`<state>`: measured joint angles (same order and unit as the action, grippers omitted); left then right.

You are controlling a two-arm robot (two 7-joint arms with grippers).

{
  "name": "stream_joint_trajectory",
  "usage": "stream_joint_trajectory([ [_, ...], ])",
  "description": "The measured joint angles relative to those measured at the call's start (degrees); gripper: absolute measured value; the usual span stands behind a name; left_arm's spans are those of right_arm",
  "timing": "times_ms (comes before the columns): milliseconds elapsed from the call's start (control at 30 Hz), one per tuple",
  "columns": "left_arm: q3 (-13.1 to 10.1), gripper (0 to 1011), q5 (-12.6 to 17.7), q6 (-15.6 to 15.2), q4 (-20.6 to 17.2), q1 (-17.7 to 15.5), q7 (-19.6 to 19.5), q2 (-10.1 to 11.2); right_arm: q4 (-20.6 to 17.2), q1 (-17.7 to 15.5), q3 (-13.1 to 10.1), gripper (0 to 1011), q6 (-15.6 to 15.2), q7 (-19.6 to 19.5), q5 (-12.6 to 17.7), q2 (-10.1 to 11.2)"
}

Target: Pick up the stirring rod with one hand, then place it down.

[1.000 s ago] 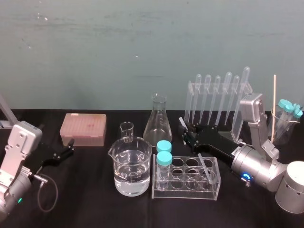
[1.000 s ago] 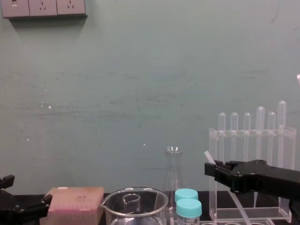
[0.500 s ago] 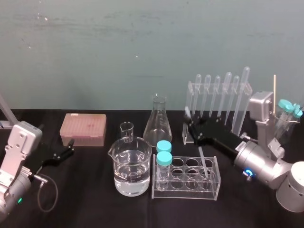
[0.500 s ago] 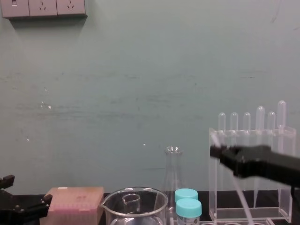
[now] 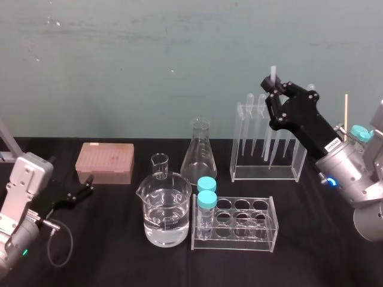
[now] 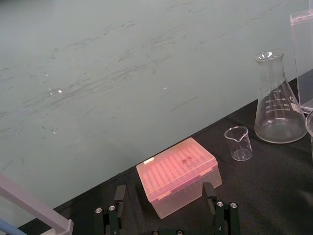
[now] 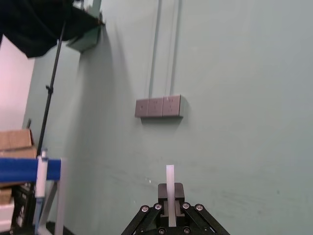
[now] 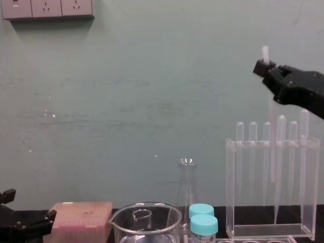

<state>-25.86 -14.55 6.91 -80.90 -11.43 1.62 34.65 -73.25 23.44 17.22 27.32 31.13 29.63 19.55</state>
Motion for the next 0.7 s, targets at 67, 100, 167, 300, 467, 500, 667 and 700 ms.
stream_joint_trajectory([
  [67, 0.00, 1000, 0.00, 0.00, 0.00, 0.00, 0.00, 0.00, -0.08, -0.40, -0.69, 69, 0.78, 1.09, 1.07, -0.21],
  [100, 0.00, 1000, 0.00, 0.00, 0.00, 0.00, 0.00, 0.00, -0.08, -0.59, -0.87, 69, 1.02, 1.54, 1.43, -0.26],
  [167, 0.00, 1000, 0.00, 0.00, 0.00, 0.00, 0.00, 0.00, -0.09, -1.34, -1.29, 69, 1.33, 2.63, 2.25, -0.31],
  [300, 0.00, 1000, 0.00, 0.00, 0.00, 0.00, 0.00, 0.00, -0.47, -3.39, -1.86, 69, 0.30, 3.86, 3.16, 0.07],
  [467, 0.00, 1000, 0.00, 0.00, 0.00, 0.00, 0.00, 0.00, -0.63, -4.00, -2.06, 69, -0.19, 4.00, 3.16, 0.27],
  [500, 0.00, 1000, 0.00, 0.00, 0.00, 0.00, 0.00, 0.00, -0.63, -4.00, -2.05, 69, -0.18, 4.00, 3.16, 0.25],
  [667, 0.00, 1000, 0.00, 0.00, 0.00, 0.00, 0.00, 0.00, -0.61, -3.85, -2.05, 69, -0.05, 4.00, 3.16, 0.19],
  [700, 0.00, 1000, 0.00, 0.00, 0.00, 0.00, 0.00, 0.00, -0.61, -3.80, -2.05, 69, -0.02, 4.00, 3.16, 0.17],
])
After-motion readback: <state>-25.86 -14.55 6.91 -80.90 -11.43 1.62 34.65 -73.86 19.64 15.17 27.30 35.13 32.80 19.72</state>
